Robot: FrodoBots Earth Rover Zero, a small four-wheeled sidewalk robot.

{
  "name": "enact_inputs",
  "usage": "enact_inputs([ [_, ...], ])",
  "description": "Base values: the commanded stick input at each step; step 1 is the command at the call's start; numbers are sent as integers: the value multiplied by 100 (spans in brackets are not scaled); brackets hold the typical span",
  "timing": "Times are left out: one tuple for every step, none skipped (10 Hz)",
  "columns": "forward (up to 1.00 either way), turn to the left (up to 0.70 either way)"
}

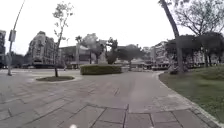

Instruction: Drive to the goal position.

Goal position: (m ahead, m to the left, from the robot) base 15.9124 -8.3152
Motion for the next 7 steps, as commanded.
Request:
enact_inputs([
  [70,-1],
  [70,-10],
  [70,-30],
  [70,-35],
  [70,-34],
  [70,-22],
  [70,0],
])
